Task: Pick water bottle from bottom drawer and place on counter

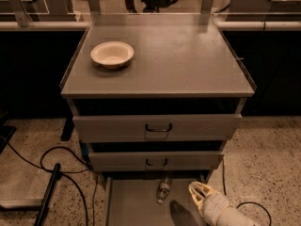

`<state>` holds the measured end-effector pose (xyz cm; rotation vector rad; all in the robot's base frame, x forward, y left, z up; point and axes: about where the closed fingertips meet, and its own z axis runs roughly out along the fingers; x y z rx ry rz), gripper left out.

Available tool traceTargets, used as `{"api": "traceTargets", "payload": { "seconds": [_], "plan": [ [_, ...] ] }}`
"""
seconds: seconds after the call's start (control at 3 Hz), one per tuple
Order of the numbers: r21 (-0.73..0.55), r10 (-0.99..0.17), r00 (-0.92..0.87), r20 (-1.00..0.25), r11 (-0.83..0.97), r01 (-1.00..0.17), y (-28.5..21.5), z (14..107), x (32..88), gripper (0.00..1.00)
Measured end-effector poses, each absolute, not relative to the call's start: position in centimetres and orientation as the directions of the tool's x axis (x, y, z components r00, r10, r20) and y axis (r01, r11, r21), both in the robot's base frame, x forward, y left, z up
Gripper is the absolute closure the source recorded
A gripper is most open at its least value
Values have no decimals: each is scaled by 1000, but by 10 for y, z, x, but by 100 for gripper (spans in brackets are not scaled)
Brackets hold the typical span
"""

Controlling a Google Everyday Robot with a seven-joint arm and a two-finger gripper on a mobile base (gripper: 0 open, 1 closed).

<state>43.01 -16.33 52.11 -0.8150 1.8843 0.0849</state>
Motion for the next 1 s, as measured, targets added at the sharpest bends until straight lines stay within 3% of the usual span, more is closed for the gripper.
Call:
{"api": "traceTargets", "payload": {
  "seconds": [0.33, 0.67, 1.0],
  "plan": [
    [-371, -548, -182, -816, 739, -563, -167, 546, 433, 100],
    [-376, -552, -179, -814, 737, -562, -167, 549, 433, 82],
    [-376, -552, -179, -814, 737, -562, -167, 549, 433, 59]
  ]
}}
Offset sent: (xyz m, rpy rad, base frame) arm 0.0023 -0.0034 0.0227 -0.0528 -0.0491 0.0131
